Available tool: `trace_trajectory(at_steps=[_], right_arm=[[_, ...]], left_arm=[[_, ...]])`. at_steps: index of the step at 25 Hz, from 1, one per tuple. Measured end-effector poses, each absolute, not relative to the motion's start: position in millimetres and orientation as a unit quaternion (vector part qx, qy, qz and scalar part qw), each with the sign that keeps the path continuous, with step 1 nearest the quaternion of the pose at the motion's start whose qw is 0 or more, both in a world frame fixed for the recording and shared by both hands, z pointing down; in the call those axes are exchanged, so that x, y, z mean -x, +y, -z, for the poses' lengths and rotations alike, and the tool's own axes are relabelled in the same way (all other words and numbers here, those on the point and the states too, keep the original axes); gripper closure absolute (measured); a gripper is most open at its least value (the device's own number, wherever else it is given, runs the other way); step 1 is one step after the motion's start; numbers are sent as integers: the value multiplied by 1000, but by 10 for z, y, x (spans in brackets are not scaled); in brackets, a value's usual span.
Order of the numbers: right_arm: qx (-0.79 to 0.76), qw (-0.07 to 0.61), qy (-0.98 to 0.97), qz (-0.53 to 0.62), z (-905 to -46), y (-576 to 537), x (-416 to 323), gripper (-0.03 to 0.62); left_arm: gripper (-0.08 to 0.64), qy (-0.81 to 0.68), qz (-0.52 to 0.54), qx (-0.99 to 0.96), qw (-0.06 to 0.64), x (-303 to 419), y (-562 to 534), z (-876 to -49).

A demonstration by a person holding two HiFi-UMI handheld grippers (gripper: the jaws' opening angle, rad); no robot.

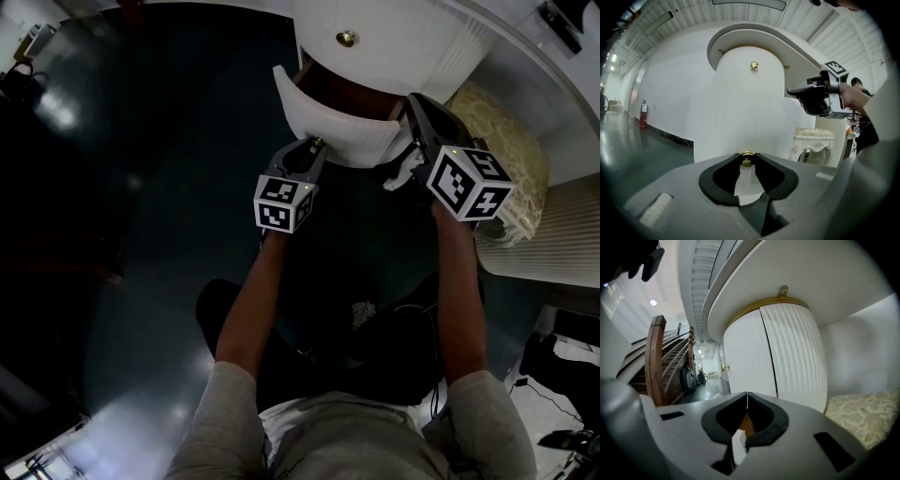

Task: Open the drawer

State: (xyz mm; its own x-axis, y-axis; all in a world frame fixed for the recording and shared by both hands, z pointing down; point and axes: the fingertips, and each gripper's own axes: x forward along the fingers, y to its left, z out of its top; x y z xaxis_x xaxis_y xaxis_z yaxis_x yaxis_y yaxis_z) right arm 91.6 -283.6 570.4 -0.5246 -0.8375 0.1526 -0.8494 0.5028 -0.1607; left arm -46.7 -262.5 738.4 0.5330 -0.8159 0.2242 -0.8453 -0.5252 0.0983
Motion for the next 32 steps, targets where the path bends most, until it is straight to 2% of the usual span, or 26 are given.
trace_trajectory(at_steps=[17, 22, 32], right_arm=[[-483, 11, -870, -96, -5551, -2798, -1087, 577], [-478, -12, -872, -103, -5439, -2810, -1041, 577], [-474, -9, -873, -116, -5509, -3021, -891, 577]], left_arm=[[457, -453, -78, -878, 129, 537, -2429, -7358], [457, -446, -75, -883, 125, 539, -2399, -7335], [457, -456, -58, -881, 110, 594, -2359, -7353]])
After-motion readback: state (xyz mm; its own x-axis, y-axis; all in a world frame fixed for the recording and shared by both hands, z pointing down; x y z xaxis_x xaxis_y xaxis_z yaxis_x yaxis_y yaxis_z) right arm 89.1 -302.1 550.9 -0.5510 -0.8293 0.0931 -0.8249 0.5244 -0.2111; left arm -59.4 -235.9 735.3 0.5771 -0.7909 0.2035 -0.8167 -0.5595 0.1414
